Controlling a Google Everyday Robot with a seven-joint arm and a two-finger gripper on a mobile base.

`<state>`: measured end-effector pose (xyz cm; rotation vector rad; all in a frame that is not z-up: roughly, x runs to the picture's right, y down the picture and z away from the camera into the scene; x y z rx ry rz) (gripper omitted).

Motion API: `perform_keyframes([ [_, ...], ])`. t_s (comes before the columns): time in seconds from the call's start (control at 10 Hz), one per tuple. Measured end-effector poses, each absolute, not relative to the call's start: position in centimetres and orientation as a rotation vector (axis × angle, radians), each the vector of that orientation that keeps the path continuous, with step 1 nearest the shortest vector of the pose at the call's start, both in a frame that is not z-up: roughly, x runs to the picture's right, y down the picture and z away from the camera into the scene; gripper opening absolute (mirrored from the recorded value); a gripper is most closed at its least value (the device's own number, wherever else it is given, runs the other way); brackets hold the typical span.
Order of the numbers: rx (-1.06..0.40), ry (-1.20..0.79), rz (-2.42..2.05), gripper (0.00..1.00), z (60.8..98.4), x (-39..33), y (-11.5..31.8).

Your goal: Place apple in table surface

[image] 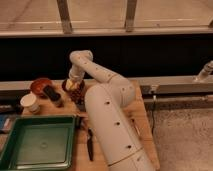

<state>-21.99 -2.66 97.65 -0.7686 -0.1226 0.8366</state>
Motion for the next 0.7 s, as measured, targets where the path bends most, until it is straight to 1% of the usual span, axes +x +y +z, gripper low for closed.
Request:
perform_keyframes([
  [0.3,-0.74,-0.203,0.842,0.18,94.4,-21.7,-5.2],
  [0.4,-0.724,-0.242,0.84,0.18,92.8,-22.0,-6.0],
  [0.7,-0.687,-0.32,0.852,0.18,90.6,-21.4,-7.1],
])
